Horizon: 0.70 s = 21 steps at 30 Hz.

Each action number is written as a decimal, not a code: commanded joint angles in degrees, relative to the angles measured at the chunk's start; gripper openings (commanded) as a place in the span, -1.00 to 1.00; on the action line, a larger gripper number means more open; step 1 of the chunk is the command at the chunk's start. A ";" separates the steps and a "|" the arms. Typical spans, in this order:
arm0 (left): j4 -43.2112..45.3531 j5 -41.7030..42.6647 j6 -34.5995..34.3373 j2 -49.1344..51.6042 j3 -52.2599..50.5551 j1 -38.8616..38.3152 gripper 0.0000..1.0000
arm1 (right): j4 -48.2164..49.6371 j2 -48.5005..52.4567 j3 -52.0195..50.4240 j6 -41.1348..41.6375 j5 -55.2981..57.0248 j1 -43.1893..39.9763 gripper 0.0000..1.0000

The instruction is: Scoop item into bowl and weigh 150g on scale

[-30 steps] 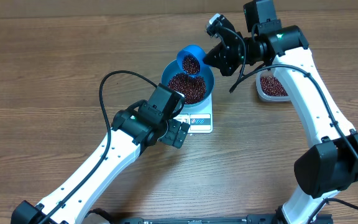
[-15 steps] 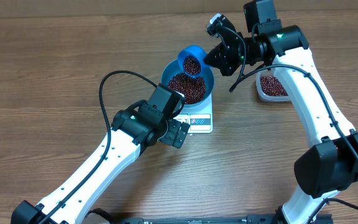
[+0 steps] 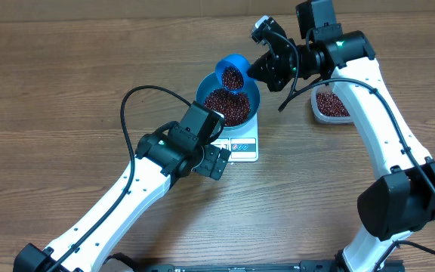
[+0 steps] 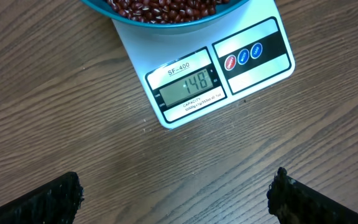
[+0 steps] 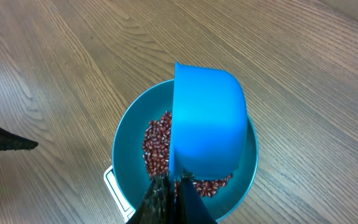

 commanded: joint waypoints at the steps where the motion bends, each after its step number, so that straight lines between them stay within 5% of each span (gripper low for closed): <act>1: 0.04 0.31 1.05 -0.76 -0.09 0.33 0.99 | 0.63 -1.64 1.86 1.75 0.79 -0.24 -0.93; 15: 0.04 0.31 1.07 -0.76 -0.09 0.33 0.99 | 0.68 -1.66 1.86 2.32 0.13 -0.31 -0.93; 17: 0.04 0.31 1.05 -0.76 -0.09 0.33 0.99 | -1.49 -1.66 1.86 -3.63 -2.89 -0.17 -0.93; 21: 0.04 0.31 1.05 -0.76 -0.09 0.33 0.99 | -0.61 -1.64 1.84 1.29 0.59 -0.33 -0.93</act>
